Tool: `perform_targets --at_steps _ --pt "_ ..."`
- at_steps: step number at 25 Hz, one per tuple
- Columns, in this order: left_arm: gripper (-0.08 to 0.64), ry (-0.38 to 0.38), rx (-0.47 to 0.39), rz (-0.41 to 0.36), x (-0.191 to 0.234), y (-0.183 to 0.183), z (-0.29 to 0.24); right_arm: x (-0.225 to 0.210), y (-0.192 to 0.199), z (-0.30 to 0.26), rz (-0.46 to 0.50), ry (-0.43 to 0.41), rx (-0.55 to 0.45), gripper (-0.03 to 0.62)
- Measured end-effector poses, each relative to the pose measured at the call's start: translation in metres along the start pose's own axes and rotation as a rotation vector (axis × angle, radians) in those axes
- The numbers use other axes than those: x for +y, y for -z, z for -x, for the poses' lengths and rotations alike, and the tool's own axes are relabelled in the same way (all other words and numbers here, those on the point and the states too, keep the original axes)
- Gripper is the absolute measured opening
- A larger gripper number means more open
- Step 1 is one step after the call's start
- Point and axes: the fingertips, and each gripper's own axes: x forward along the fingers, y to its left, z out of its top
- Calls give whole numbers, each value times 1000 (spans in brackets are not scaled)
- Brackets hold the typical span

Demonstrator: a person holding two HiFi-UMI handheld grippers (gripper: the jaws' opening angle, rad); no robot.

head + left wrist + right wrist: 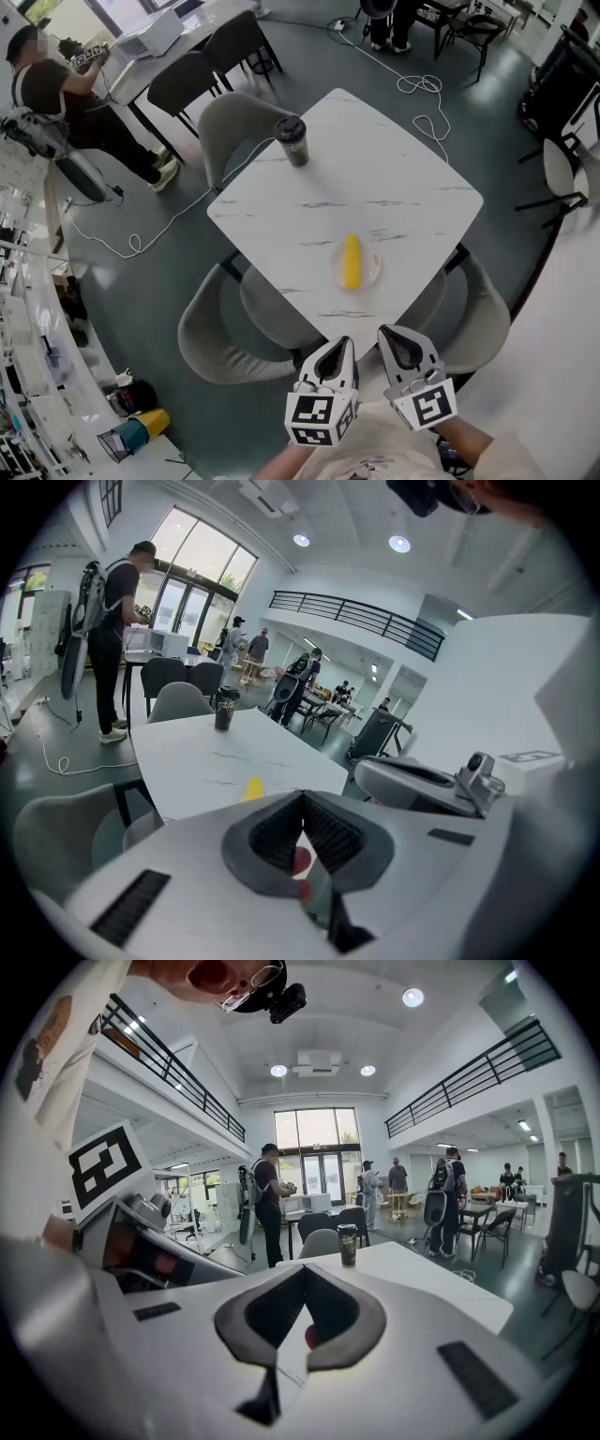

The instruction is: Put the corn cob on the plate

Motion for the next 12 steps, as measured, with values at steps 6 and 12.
perform_targets --at_steps 6,12 --pt "6 16 -23 -5 -13 6 33 21 -9 27 13 3 -12 5" --pt "6 12 -22 26 -20 21 72 39 -28 53 -3 43 -21 3"
